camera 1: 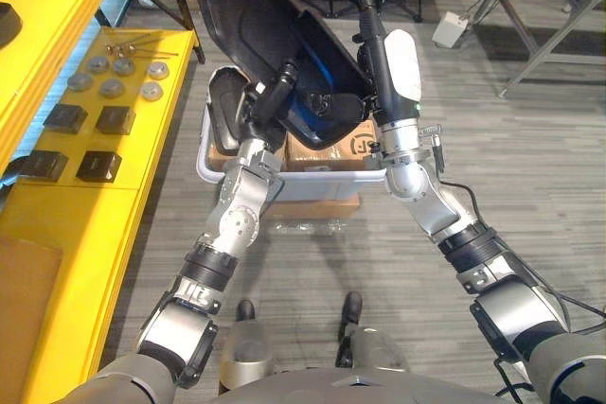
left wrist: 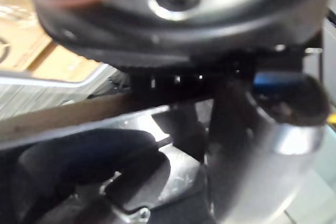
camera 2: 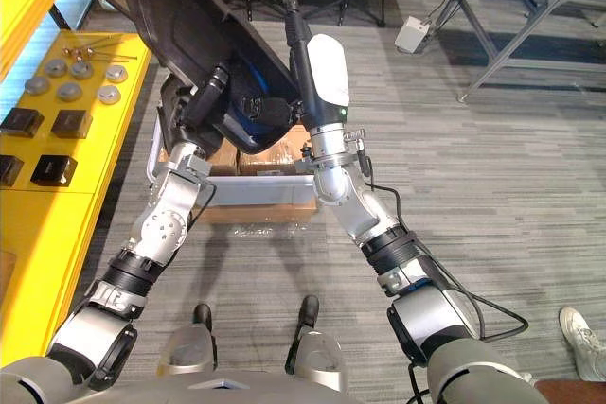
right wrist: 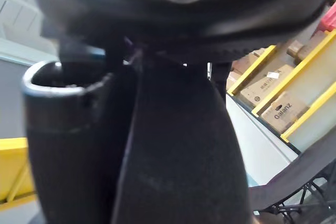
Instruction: Walk over and take three plastic housings, then place them on the shelf
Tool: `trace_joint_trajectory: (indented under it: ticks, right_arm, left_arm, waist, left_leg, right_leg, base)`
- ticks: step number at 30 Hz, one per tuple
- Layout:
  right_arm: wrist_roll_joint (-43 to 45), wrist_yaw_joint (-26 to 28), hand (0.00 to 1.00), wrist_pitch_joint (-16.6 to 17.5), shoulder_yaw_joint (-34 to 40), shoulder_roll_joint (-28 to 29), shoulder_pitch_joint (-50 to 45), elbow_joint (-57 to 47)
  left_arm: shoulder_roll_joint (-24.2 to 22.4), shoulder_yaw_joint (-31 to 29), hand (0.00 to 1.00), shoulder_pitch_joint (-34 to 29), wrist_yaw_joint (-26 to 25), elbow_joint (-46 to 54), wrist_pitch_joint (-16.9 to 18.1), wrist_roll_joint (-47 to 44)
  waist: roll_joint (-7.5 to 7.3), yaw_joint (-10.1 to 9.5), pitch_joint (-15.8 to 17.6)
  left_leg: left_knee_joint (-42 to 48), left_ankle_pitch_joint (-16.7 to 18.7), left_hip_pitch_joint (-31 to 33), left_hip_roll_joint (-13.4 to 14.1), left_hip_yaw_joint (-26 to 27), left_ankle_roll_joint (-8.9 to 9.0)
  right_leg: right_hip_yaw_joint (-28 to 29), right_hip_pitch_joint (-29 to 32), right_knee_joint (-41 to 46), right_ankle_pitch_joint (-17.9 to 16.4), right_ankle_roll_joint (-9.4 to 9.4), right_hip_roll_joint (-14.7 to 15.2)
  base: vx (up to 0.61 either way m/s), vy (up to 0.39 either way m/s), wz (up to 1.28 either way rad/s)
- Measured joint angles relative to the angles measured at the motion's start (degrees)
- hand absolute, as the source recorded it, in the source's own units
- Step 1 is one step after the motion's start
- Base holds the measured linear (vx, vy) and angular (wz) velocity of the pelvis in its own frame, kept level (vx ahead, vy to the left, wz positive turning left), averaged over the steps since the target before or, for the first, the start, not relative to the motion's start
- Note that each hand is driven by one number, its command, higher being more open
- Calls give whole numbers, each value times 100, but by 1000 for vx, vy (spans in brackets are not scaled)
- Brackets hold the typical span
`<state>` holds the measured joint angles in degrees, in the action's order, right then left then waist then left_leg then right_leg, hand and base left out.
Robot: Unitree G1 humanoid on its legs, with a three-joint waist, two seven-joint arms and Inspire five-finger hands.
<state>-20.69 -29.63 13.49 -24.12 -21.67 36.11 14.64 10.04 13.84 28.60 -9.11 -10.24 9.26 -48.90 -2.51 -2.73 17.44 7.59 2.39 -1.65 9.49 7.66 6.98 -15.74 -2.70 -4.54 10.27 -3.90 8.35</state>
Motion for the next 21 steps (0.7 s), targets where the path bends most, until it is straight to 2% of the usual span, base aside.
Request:
trace_joint_trajectory:
  ticks: [1, 4, 8, 10, 12, 14, 16, 18, 21]
  right_arm:
    - [188, 99, 100, -45, 64, 15, -70, -52]
    - [639, 522, 100, -14, 210, 14, -494, -626]
    - [1401, 1263, 100, 264, 463, 7, -1045, -1509]
    - [1649, 1601, 100, 282, 543, -53, -1249, -1656]
    - [3248, 2204, 100, 450, 800, 51, -1902, -2012]
    - [4431, 2589, 100, 695, 1138, 376, -2503, -2573]
    - [5297, 2989, 100, 980, 1527, 718, -2957, -2828]
    - [5620, 3149, 100, 1121, 1923, 922, -3503, -2904]
    - [5745, 3194, 100, 1110, 2209, 1134, -4365, -2756]
  left_arm:
    - [-6, -90, 0, -40, -107, 237, -96, 638]
    - [-38, -171, 0, -329, -249, 783, -209, 1652]
    - [-84, -177, 0, -734, -459, 916, -216, 2912]
    - [-108, -179, 0, -872, -575, 942, -139, 3314]
    - [-112, -191, 0, -1051, -986, 907, -59, 4144]
    - [-114, -344, 0, -1266, -1380, 780, -48, 4806]
    - [-117, -601, 0, -1533, -1846, 520, -48, 5269]
    - [-129, -761, 0, -1688, -2241, 307, -49, 5404]
    - [-155, -968, 0, -1794, -2553, 297, 15, 5371]
  waist:
    - [19, -9, -89]
    - [70, -3, -325]
    - [128, 42, -492]
    - [93, 99, -540]
    - [75, 148, -686]
    - [130, 178, -747]
    - [170, 329, -779]
    - [169, 428, -809]
    - [175, 486, -828]
  left_leg:
    - [-42, -5, -65, -6, 21, 3]
    - [-108, -18, -106, -16, 43, 5]
    - [-227, -24, -244, -24, 141, 13]
    - [-302, -34, -293, -27, 176, 29]
    - [-409, -20, -300, -26, 231, 46]
    - [-459, -41, -318, -24, 325, 42]
    - [-485, -52, -381, -28, 430, 40]
    - [-483, -29, -393, -29, 539, 36]
    - [-485, 15, -401, -33, 690, 34]
  right_leg:
    - [-2, -30, 0, -8, 9, 2]
    - [-14, -28, -2, -41, 11, 8]
    - [39, -32, -31, -80, 16, 10]
    - [47, -27, -32, -131, 15, 8]
    - [86, 51, -32, -150, 13, -6]
    - [202, 100, -30, -135, 1, -16]
    - [306, 124, -1, -88, -20, -23]
    - [411, 178, -1, -74, -34, -30]
    - [566, 268, 0, -68, -43, -39]
  base:
    - [-7, 6, -5]
    - [-3, 2, -2]
    - [-7, 8, -10]
    - [-17, 2, -5]
    - [2, 4, -10]
    - [51, 15, -25]
    - [72, 27, -28]
    - [45, 29, -25]
    - [25, 24, -24]
